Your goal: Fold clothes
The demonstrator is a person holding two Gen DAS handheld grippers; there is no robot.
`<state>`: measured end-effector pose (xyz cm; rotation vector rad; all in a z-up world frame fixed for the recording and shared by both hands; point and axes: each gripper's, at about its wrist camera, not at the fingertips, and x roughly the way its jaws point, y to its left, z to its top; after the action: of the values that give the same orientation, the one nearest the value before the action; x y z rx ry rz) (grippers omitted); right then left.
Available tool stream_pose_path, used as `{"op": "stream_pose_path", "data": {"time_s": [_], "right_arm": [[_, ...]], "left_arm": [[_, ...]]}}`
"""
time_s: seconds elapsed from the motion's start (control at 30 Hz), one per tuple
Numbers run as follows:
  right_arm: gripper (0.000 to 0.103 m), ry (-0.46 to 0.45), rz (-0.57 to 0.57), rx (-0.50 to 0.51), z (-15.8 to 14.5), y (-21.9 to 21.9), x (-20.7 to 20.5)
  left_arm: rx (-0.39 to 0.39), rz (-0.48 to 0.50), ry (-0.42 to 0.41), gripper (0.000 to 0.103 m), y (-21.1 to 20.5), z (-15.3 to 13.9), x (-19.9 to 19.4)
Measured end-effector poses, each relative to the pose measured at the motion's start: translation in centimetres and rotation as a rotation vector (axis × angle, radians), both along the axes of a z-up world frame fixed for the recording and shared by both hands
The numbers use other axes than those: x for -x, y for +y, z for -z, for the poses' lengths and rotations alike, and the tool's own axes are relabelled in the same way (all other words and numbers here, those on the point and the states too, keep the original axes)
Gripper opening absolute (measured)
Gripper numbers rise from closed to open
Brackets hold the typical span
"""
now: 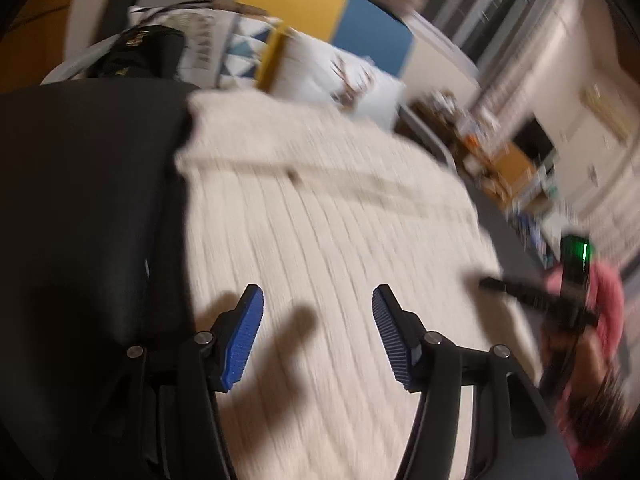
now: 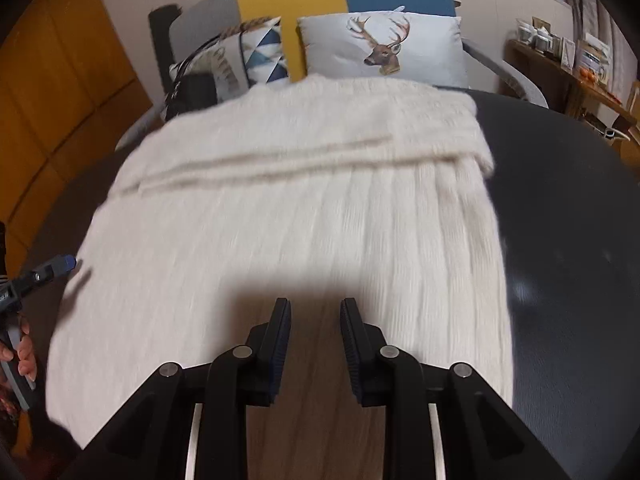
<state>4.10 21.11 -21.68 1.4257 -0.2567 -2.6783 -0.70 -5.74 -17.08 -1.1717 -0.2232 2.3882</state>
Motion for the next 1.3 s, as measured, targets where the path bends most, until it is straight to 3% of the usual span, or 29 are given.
{"op": "stream_pose_path", "data": {"time_s": [0.07, 0.13, 0.3, 0.6, 0.73, 0.8, 0.9, 1.07, 1.2, 1.3], "right_arm": [[0.025, 0.0, -0.011, -0.019, 0.1, -0.6, -1.7], [0.025, 0.001, -0.031, -0.059, 0.1, -1.0, -2.9], [0.026, -0.001, -0.057, -0.075, 0.1, -0.6, -5.5], [0.026, -0.003, -0.07, 0.06, -0.2, 1.9, -7.8], [0.026, 0.047, 0.008, 0.14, -1.3, 3.7, -7.8], [0.026, 0.05, 0.035, 0.132, -1.5, 4.5, -7.4], [0.026, 0.012, 0.021, 0.094, -0.9, 4.7, -7.1], [0.026, 0.002, -0.042, 0.052, 0.1, 4.9, -8.6], [0.026, -0.023, -0.037, 0.081, -0.7, 5.4, -8.0], [0.026, 0.018, -0.043, 0.115, -1.4, 4.2, -6.5]], "left_arm": [[0.061, 0.047, 0.024, 0.06, 0.6, 0.6, -2.4], [0.155, 0.06, 0.117, 0.06, 1.2, 0.9, -4.5], [0.251, 0.083, 0.202, 0.061, 1.4, 1.5, -6.7], [0.158, 0.091, 0.157, 0.063, 0.9, 0.1, -5.2], [0.08, 0.06, 0.15, 0.063, 1.3, -1.4, -3.3], [0.069, 0.052, 0.134, 0.063, 1.9, -1.3, -2.3], [0.141, 0.066, 0.095, 0.063, 3.4, 0.2, -0.9], [0.315, 0.14, 0.226, 0.067, 5.1, 1.3, -3.1], [0.26, 0.137, 0.17, 0.067, 4.9, 0.3, -2.6], [0.228, 0.134, 0.149, 0.067, 5.8, 0.0, -1.9]]}}
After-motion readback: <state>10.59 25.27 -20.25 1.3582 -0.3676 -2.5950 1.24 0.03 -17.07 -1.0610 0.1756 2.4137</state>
